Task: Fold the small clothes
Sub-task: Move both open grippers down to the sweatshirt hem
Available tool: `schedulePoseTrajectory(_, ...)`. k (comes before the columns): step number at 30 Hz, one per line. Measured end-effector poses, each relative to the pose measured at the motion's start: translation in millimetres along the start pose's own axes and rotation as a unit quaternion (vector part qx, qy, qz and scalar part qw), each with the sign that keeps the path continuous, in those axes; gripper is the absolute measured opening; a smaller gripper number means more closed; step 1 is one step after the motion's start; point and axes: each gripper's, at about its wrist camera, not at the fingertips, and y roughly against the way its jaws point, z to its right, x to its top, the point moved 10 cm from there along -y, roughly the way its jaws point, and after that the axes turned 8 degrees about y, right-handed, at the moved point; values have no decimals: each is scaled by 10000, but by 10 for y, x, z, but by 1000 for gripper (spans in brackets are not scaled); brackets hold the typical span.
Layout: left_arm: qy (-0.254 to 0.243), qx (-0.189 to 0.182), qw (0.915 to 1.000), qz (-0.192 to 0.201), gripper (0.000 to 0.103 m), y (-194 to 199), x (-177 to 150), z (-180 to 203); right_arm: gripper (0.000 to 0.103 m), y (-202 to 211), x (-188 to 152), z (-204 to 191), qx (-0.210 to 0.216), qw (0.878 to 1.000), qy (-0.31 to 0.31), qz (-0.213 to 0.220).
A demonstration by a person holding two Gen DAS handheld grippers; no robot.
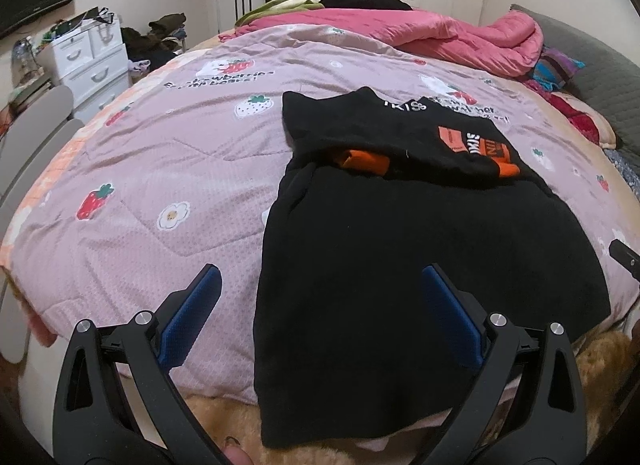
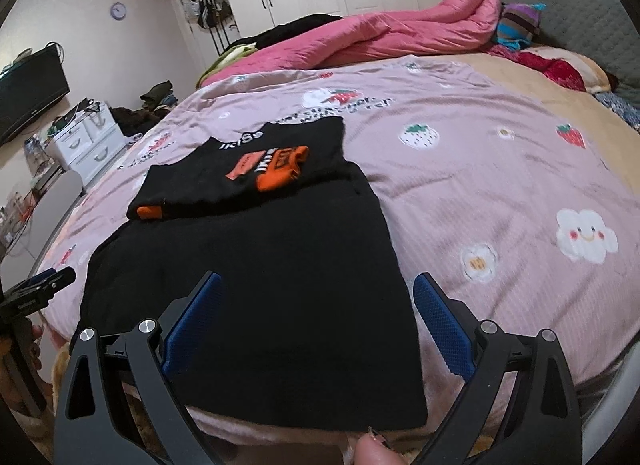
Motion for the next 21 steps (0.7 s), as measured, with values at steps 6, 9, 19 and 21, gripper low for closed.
schedulePoseTrajectory(6,-47,56,10000,-61,94,43,-98,-46,95,74,-140,25,-62,9999,47,-125)
schedulePoseTrajectory(9,-55,84,9999,-130,94,50,-179,-81,95,98,-219,60,-144,9997,72,-209)
schedulePoseTrajectory(19,58,189,9992,-349,94,81,-412,-295,95,114,-416,117,-172,9988,112,-454)
schedulePoseTrajectory(21,93,211,9990,-383,94,90,-444,-338,95,102,-448,123,-167,9985,118,-515)
